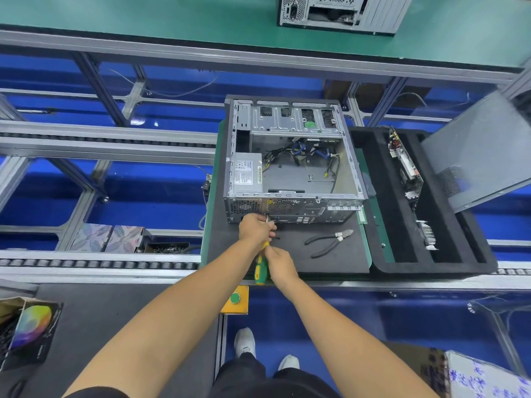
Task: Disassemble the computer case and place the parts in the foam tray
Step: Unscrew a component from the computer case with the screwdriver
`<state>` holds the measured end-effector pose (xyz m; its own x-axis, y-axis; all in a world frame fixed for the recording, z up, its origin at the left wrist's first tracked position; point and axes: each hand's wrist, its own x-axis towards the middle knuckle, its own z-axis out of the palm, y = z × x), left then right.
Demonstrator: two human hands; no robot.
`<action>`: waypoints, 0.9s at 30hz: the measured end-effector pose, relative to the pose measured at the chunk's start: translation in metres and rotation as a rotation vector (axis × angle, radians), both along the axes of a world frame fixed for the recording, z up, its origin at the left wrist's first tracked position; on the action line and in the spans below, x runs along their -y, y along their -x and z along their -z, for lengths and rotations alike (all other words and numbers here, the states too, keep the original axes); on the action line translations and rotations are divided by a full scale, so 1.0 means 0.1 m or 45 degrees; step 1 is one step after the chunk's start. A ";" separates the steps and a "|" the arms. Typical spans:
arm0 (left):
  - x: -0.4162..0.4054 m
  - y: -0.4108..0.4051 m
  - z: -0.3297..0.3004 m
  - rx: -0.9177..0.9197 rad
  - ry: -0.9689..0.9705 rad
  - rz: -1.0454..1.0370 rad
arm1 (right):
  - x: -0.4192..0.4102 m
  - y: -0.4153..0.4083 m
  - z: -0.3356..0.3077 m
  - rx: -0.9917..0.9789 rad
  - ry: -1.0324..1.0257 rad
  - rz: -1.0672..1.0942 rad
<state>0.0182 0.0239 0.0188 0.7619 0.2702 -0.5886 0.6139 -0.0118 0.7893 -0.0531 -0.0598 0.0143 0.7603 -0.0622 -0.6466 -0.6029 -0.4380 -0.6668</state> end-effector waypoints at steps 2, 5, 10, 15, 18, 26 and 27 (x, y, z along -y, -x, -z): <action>-0.02 -0.02 0.03 -0.012 0.037 -0.001 | 0.00 0.07 0.02 -0.185 -0.343 0.147; -0.02 -0.02 0.04 -0.034 0.151 -0.050 | 0.03 0.14 0.12 -0.317 -0.591 0.208; -0.03 -0.04 0.05 -0.026 0.300 -0.024 | 0.14 0.10 0.17 -0.177 -0.591 0.292; -0.06 -0.01 0.05 -0.015 0.402 -0.011 | 0.02 0.09 0.14 0.106 -0.127 0.242; -0.01 0.02 0.06 0.023 0.446 -0.037 | -0.05 0.10 0.09 0.191 0.438 0.139; 0.14 0.07 0.08 0.092 0.262 -0.145 | -0.05 0.14 0.08 0.234 0.540 0.001; 0.12 0.05 0.08 0.067 0.255 -0.141 | -0.04 0.14 0.10 0.196 0.458 -0.021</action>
